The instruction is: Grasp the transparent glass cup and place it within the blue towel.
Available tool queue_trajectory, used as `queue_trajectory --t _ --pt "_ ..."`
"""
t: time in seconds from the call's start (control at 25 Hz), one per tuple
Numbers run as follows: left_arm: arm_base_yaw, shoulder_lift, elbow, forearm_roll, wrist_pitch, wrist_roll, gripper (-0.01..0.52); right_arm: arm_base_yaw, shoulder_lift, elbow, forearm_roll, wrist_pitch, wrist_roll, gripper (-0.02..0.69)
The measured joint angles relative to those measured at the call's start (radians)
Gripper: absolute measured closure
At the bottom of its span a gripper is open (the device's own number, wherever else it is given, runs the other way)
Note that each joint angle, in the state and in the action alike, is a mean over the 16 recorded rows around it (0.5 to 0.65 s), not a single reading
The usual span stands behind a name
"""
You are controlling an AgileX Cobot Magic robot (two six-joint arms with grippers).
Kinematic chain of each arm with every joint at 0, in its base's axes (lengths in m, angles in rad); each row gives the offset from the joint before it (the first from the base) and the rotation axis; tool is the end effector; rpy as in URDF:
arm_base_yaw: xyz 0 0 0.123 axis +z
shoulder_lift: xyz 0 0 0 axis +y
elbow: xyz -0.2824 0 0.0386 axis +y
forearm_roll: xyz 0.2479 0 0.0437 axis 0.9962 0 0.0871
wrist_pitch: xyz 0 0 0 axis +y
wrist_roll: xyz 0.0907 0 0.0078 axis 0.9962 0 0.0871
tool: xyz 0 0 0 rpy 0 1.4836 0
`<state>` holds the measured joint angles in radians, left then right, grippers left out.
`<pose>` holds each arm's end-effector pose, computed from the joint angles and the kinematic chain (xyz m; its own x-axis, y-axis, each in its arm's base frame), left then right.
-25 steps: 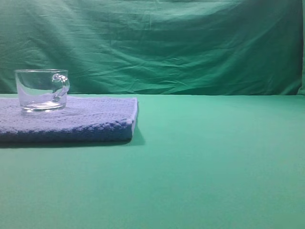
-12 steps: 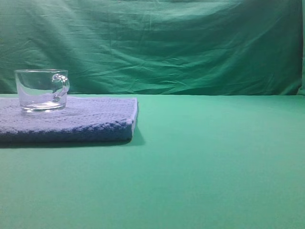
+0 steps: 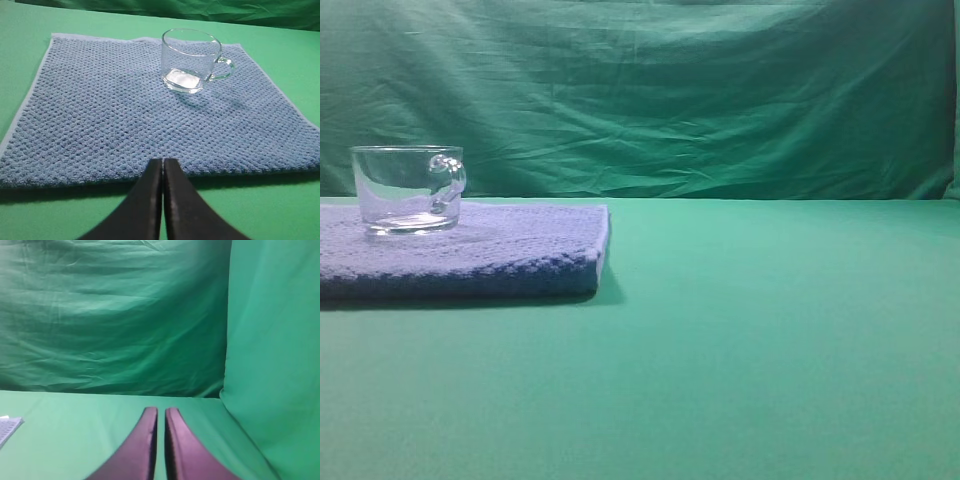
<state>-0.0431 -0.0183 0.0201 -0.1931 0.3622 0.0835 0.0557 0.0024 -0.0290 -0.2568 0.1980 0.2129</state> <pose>0.0521 -0.0085 0.1753 -0.2764 -0.0851 -0.9573 0.0820 0.9903 -0.1118 0.0551 -0.0015 0.2054 -0.0774 -0.0434 -0.9961 -0.0089 0.9990 -0.0428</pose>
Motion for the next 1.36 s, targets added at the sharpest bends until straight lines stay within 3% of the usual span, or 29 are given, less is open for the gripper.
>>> queue_trajectory --t 0.56,1.36 --pt "0.0 0.0 0.0 0.0 0.0 0.0 0.514 0.0 -0.01 0.058 0.013 0.175 0.039 0.652" --pt "0.0 0.0 0.0 0.0 0.0 0.0 0.514 0.0 -0.01 0.058 0.017 0.185 0.058 0.616"
